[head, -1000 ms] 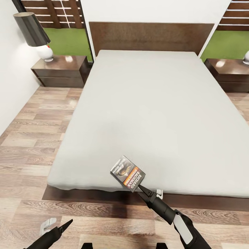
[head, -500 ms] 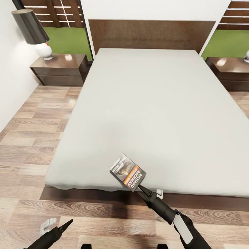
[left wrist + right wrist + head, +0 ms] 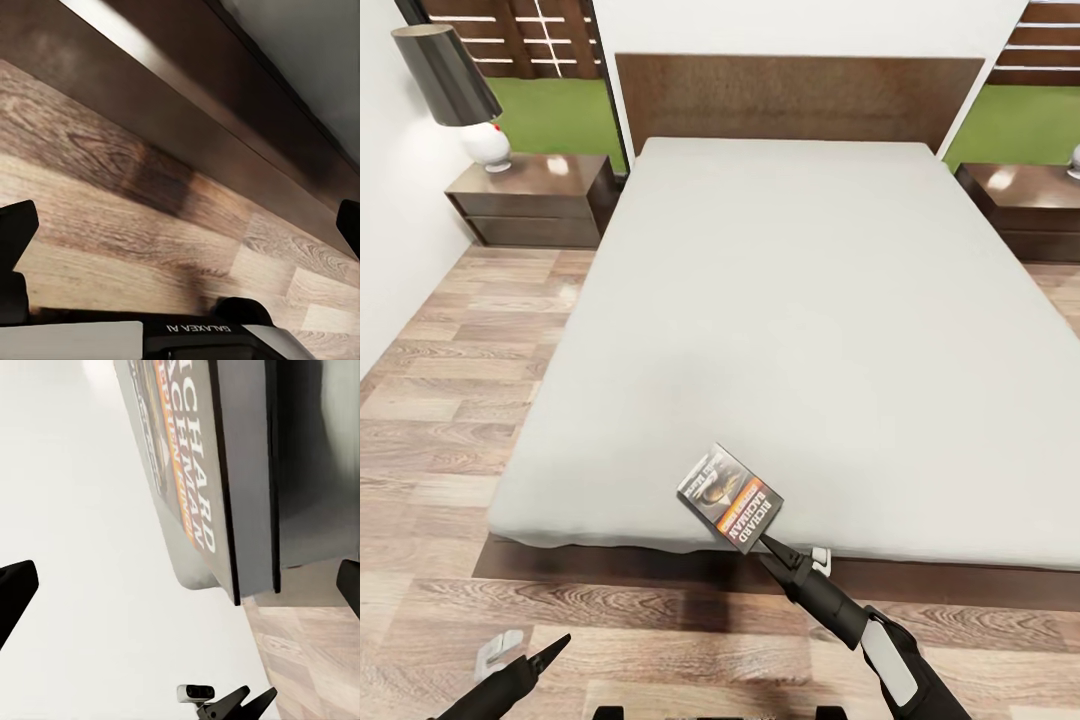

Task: In the bedroom, move the book from the bed onto either nightstand, and place the two sandals side by side next to the bed.

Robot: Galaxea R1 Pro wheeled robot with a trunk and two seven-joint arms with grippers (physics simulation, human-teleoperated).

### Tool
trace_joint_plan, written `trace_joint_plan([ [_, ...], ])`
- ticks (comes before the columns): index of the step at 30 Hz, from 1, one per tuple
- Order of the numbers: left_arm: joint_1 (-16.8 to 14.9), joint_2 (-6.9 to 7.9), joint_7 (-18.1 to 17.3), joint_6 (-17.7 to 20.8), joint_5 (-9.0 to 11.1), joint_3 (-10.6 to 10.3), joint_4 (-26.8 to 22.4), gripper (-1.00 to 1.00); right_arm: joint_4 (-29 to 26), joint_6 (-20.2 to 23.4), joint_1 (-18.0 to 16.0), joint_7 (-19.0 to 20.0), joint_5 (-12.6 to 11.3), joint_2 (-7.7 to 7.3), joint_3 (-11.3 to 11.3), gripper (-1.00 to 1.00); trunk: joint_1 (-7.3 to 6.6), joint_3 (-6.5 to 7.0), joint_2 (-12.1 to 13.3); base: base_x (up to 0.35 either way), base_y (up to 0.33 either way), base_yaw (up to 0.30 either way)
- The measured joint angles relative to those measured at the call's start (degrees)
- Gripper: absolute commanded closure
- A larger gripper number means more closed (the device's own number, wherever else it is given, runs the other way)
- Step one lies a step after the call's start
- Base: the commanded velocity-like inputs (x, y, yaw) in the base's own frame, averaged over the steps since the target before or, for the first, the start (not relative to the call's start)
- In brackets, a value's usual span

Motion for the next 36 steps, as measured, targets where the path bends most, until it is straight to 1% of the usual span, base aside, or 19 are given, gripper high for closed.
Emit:
trace_joint_plan([
  [5,0.0,0.00,0.0,0.0,0.0,0.0,0.0,-1.00,0.0,0.0,0.0,0.0,0.0,0.00,0.0,-1.00,1.10,-0.90,-2.0,0.000,0.000,0.000],
  [16,0.0,0.00,0.0,0.0,0.0,0.1,0.0,-1.00,0.0,0.0,0.0,-0.1,0.0,0.00,0.0,-1.00,1.10,-0.90,-2.0,0.000,0.000,0.000],
  [23,0.0,0.00,-0.1,0.0,0.0,0.1,0.0,-1.00,0.0,0.0,0.0,-0.2,0.0,0.00,0.0,-1.00,1.10,-0.90,-2.0,0.000,0.000,0.080],
  [36,0.0,0.00,-0.1,0.0,0.0,0.1,0.0,-1.00,0.0,0.0,0.0,-0.2,0.0,0.00,0.0,-1.00,1.10,-0.90,-2.0,0.000,0.000,0.006],
])
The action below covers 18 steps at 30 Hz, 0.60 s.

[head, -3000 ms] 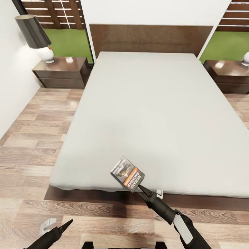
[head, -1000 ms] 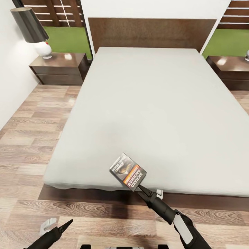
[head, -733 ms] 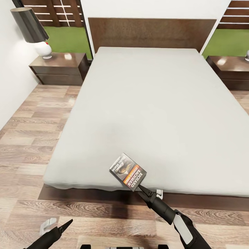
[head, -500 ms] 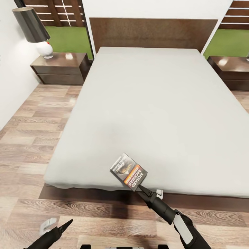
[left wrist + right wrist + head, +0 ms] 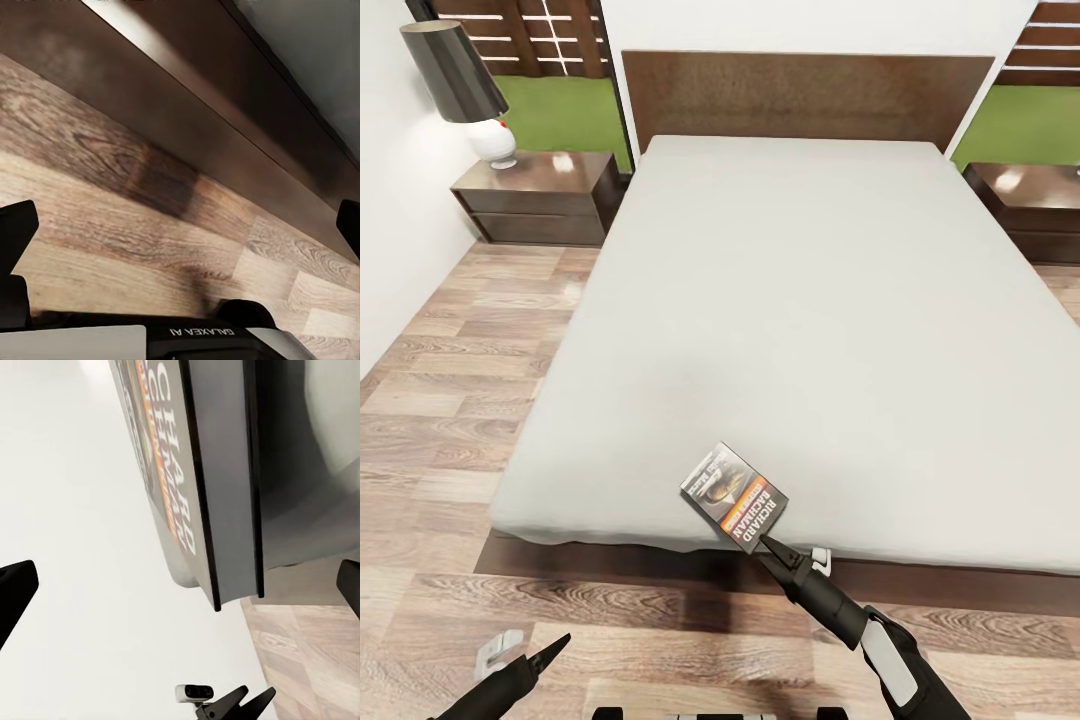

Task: In the bedroom, move the book from the bed onto either nightstand, and place the two sandals side by side next to the bed.

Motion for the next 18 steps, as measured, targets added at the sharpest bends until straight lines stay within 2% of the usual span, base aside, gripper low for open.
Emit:
trace_joint_plan([
  [18,0.0,0.00,0.0,0.0,0.0,0.0,0.0,-1.00,0.0,0.0,0.0,0.0,0.0,0.00,0.0,-1.00,0.00,0.00,0.0,0.000,0.000,0.010],
])
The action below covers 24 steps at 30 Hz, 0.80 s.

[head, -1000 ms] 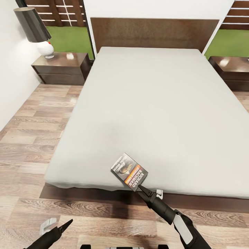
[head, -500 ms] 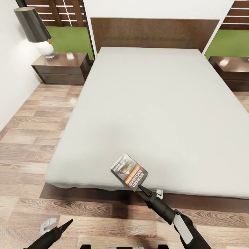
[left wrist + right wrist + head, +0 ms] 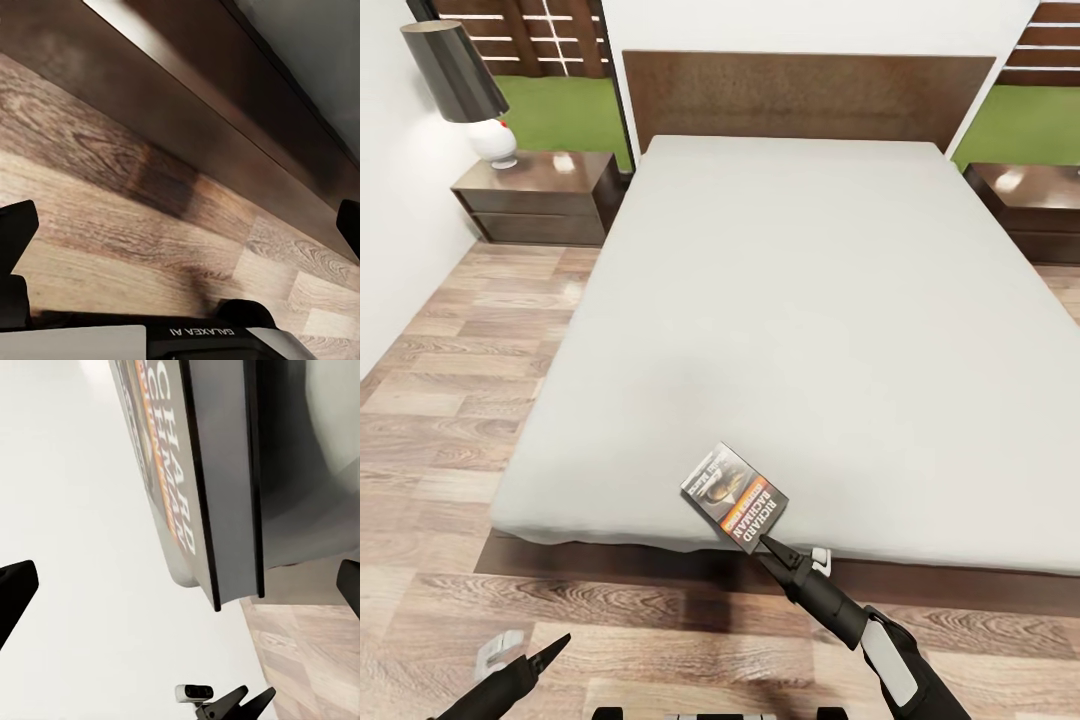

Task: In the bedroom, move the book from the bed onto either nightstand, and place the two sandals side by side next to the bed.

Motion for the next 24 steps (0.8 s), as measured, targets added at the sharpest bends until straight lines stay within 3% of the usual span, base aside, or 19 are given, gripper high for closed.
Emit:
trace_joint_plan([
  [24,0.0,0.00,0.0,0.0,0.0,0.0,0.0,-1.00,0.0,0.0,0.0,0.1,0.0,0.00,0.0,-1.00,0.00,0.00,0.0,0.000,0.000,0.053],
])
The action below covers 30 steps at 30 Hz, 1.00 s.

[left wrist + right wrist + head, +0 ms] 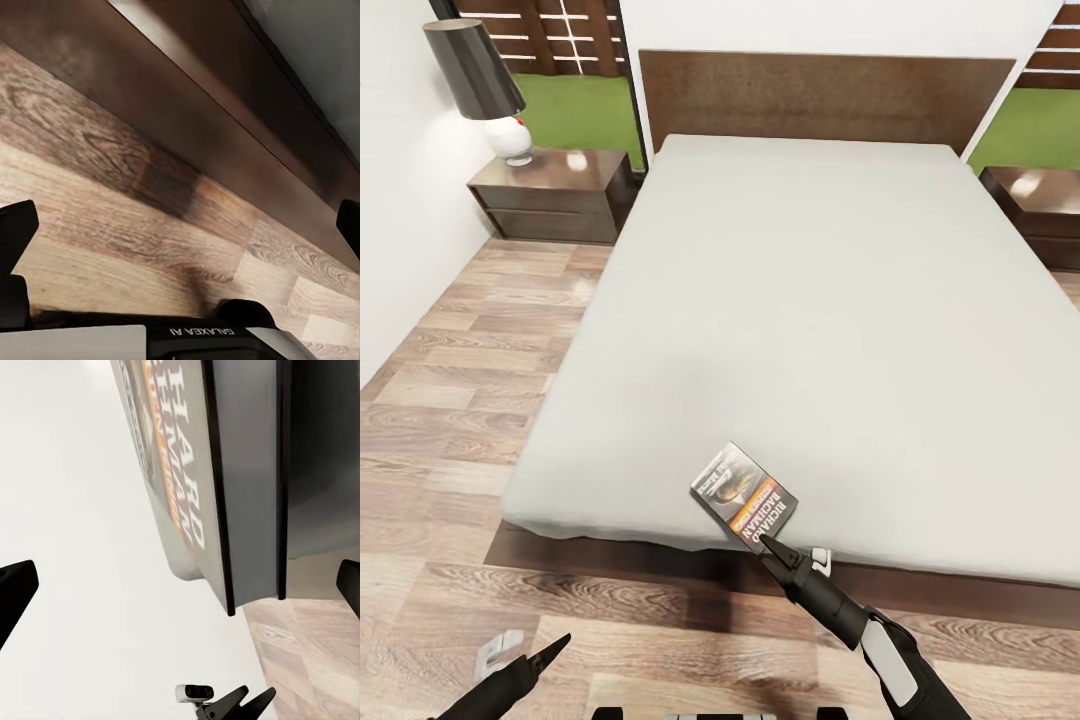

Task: In the bedroom, move the book from the bed onto either nightstand, and place the two sandals side by side next to the bed.

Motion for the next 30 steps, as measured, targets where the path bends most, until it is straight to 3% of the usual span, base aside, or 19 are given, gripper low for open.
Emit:
trace_joint_plan([
  [30,0.0,0.01,0.0,0.1,0.0,0.0,0.0,-1.00,0.0,0.0,0.8,0.1,-0.1,-0.03,0.0,-1.00,-0.02,0.00,0.0,0.033,0.011,0.001],
])
